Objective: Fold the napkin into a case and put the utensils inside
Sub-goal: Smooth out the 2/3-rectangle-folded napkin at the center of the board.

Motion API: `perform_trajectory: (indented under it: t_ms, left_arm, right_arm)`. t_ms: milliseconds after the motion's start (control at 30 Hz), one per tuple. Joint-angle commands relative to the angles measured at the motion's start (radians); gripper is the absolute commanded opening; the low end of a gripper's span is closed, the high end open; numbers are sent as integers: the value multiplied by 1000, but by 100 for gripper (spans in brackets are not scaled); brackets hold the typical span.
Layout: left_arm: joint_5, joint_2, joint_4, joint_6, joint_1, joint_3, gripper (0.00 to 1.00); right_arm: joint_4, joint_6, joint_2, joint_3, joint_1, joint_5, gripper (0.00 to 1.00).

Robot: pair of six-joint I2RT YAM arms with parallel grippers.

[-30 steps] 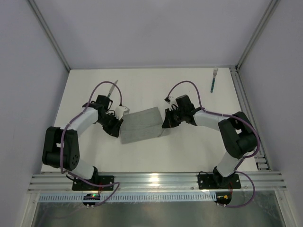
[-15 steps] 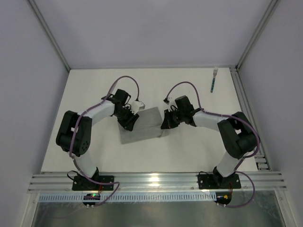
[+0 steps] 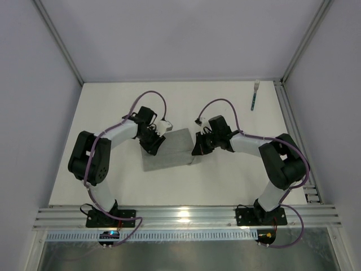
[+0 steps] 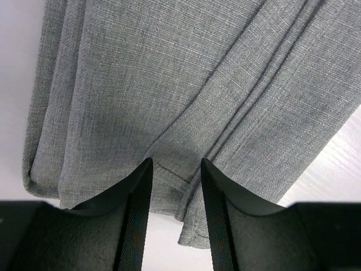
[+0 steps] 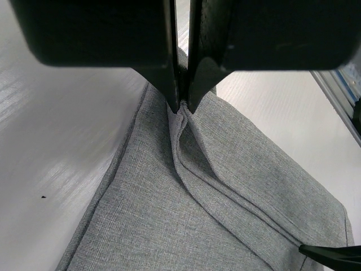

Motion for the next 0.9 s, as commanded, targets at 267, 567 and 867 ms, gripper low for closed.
perform_trajectory:
  t_ms: [267, 567, 867]
  left_arm:
    - [-75, 0, 30, -16, -3, 38, 40]
    - [-17, 36, -11, -4, -3, 24, 29]
    - [8, 10, -14, -4, -2, 24, 9]
  right_arm:
    - [28, -8, -10, -12, 6, -17, 3]
    - [34, -7, -10, -14, 7, -19, 3]
    - [54, -4, -12, -8, 6, -17, 3]
